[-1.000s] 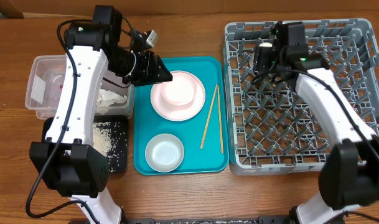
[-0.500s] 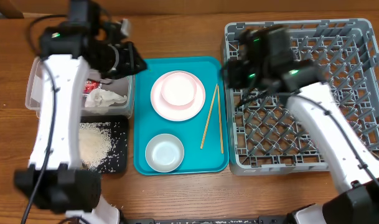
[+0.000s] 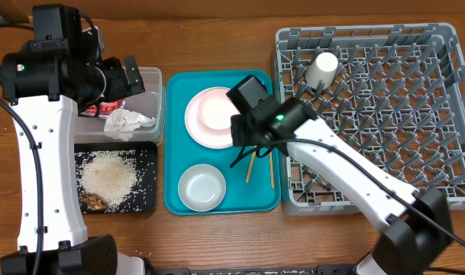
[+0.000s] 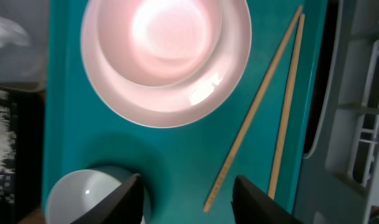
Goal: Sort waste into correct bins and load items into the dishwasher
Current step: 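Move right gripper to chopsticks on teal tray and lower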
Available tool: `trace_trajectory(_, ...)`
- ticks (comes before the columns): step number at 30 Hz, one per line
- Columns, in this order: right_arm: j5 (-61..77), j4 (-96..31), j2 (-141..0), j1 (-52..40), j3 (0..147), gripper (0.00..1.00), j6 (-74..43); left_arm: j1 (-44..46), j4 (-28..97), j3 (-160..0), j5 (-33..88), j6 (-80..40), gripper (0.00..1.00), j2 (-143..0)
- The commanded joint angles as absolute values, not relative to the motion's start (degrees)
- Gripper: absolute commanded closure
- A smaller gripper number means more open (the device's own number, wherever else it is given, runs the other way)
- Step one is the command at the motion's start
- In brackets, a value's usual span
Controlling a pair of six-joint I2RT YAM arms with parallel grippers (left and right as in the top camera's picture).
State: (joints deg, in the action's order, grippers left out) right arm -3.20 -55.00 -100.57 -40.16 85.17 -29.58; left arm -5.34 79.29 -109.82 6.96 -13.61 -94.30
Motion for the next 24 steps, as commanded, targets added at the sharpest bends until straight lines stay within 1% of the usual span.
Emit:
trace_trajectory(1,-0.6,-55.02,-103.53,-40.16,85.52,0.39,-31.97,-5.23,79.29,-109.86,5.34,-14.37,0.0,-94.98)
trace_trajectory(2,0.49,-55.07,-103.92,-40.16,85.52,0.3,-31.99,-5.23,79.29,-109.86,5.34,-14.39,0.0,-94.98)
trace_trajectory(3,2.35,-55.18,-104.51,-40.16,85.52,0.01,-31.97,-5.23,79.29,-109.86,5.37,-14.37,0.0,-94.98)
trace_trajectory(9,3.11,-55.7,-104.66,-40.16,85.49,0.0,-33.63,-5.23,79.29,-109.86,5.34,-14.37,0.0,-94.98)
trace_trajectory(10,2.96,-56.03,-104.66,-40.16,85.49,0.1,-34.89,-5.23,79.29,-109.86,5.34,-14.37,0.0,-94.98)
trace_trajectory(11,2.02,-56.8,-104.66,-40.16,85.45,0.43,-38.44,-5.23,79.29,-109.86,5.34,-14.37,0.0,-94.98)
trace_trajectory(12,1.1,-57.21,-104.66,-40.18,85.45,0.55,-41.28,-5.23,79.29,-109.86,5.34,-14.37,0.0,-94.98)
trace_trajectory(13,0.38,-57.34,-104.68,-40.21,85.43,0.62,-43.27,-5.23,79.29,-109.86,5.34,-14.37,0.0,-94.98)
trace_trajectory(16,-3.22,-56.66,-104.71,-40.23,84.66,0.66,-46.85,-5.23,79.29,-109.86,5.34,-14.37,0.0,-94.98)
trace_trajectory(18,-4.62,-55.33,-104.73,-40.29,83.29,0.68,-48.42,-5.23,79.29,-109.86,5.37,-14.37,0.0,-94.98)
trace_trajectory(22,-5.28,-50.98,-104.75,-40.4,79.4,0.67,-49.82,-5.23,79.29,-109.86,5.34,-14.39,0.0,-94.98)
trace_trajectory(24,-8.27,-48.23,-104.81,-40.4,76.49,0.67,-51.57,-5.23,79.29,-109.86,5.34,-14.37,0.0,-94.98)
